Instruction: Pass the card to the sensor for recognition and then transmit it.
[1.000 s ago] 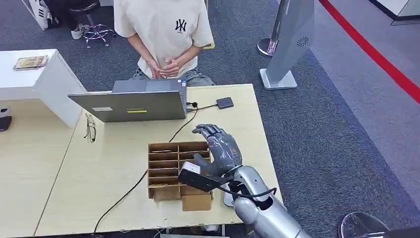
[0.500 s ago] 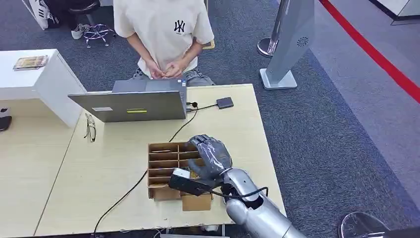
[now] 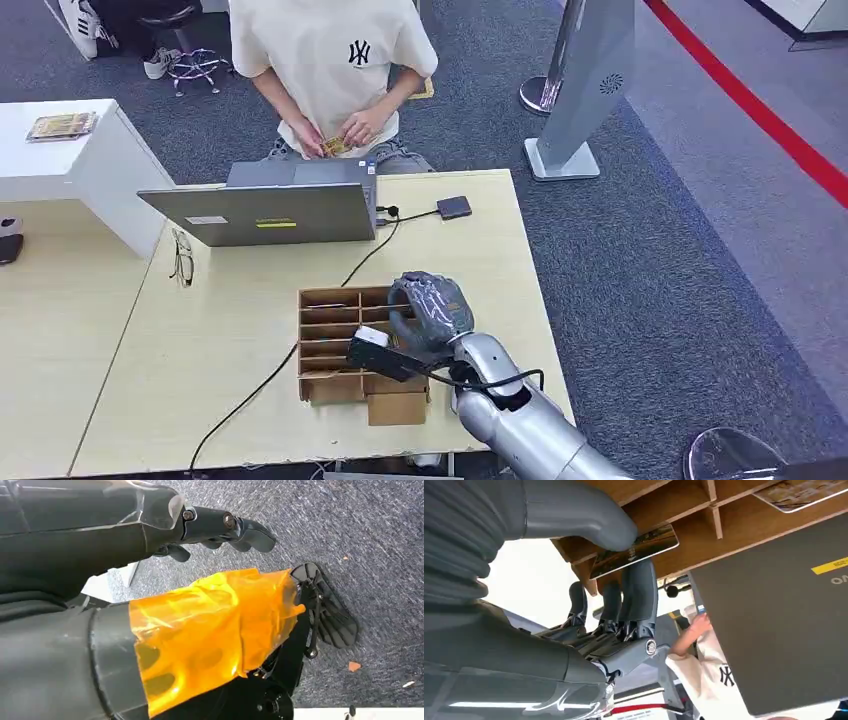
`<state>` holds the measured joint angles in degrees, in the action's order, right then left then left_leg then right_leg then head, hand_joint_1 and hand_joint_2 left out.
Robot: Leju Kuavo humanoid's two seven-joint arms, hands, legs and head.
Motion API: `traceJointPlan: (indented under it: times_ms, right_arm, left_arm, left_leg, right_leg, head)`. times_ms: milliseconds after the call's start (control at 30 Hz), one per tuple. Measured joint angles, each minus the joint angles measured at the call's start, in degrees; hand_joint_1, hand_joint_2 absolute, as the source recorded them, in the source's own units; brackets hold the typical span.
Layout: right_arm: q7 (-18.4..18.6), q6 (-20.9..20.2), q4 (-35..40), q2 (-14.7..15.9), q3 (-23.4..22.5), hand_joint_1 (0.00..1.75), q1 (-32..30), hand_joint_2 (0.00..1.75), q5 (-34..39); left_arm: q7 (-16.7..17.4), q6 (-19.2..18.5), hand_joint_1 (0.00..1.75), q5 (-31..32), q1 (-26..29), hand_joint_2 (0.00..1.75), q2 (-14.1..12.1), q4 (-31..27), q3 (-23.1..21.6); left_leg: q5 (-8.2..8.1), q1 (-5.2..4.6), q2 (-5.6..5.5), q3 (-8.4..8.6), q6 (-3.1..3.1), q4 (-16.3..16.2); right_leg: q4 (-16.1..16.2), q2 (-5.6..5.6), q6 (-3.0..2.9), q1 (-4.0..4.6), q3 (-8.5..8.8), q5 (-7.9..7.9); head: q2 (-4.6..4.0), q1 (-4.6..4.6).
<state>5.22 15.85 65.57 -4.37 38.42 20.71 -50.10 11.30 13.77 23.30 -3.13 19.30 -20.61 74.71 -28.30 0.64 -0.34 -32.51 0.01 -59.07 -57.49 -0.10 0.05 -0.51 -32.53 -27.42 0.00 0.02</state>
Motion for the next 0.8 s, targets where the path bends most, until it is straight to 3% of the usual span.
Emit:
traceJointPlan:
  times_ms: [133, 233, 267, 800]
  right_arm:
    - [0.0, 0.0, -0.48, 0.0, -0.09, 1.22, 0.19, 1.75, -0.46]
    - [0.0, 0.0, -0.83, 0.0, -0.17, 1.45, 0.35, 1.75, -0.5]
    - [0.0, 0.02, -0.9, 0.0, -0.2, 1.73, 0.37, 1.75, -0.5]
    - [-0.09, 0.26, -1.44, -0.02, -1.75, 1.75, 0.92, 1.75, 0.0]
  left_arm:
    - [0.02, 0.02, 0.0, -0.35, -0.01, 0.0, 0.0, 0.0, -0.48]
    - [0.02, 0.13, 0.0, -0.9, -0.01, 0.0, 0.0, 0.0, -0.66]
    - [0.02, 0.15, 0.0, -1.09, -0.01, 0.0, 0.0, 0.0, -0.7]
    - [0.35, 1.2, 0.0, -5.09, -0.12, 0.0, -0.07, 0.0, -3.89]
  left_leg:
    - [0.0, 0.0, 0.0, 0.0, 0.0, 0.0]
    - [0.0, 0.0, 0.0, 0.0, 0.0, 0.0]
    - [0.0, 0.0, 0.0, 0.0, 0.0, 0.0]
    - [0.01, 0.0, -0.02, 0.0, 0.0, 0.0]
  right_leg:
    - [0.0, 0.0, 0.0, 0.0, 0.0, 0.0]
    - [0.0, 0.0, 0.0, 0.0, 0.0, 0.0]
    - [0.0, 0.0, 0.0, 0.0, 0.0, 0.0]
    - [0.0, -0.02, 0.0, 0.0, 0.01, 0.0]
  head:
    - [0.0, 0.0]
    - [0.0, 0.0]
    - [0.0, 0.0]
    - [0.0, 0.0]
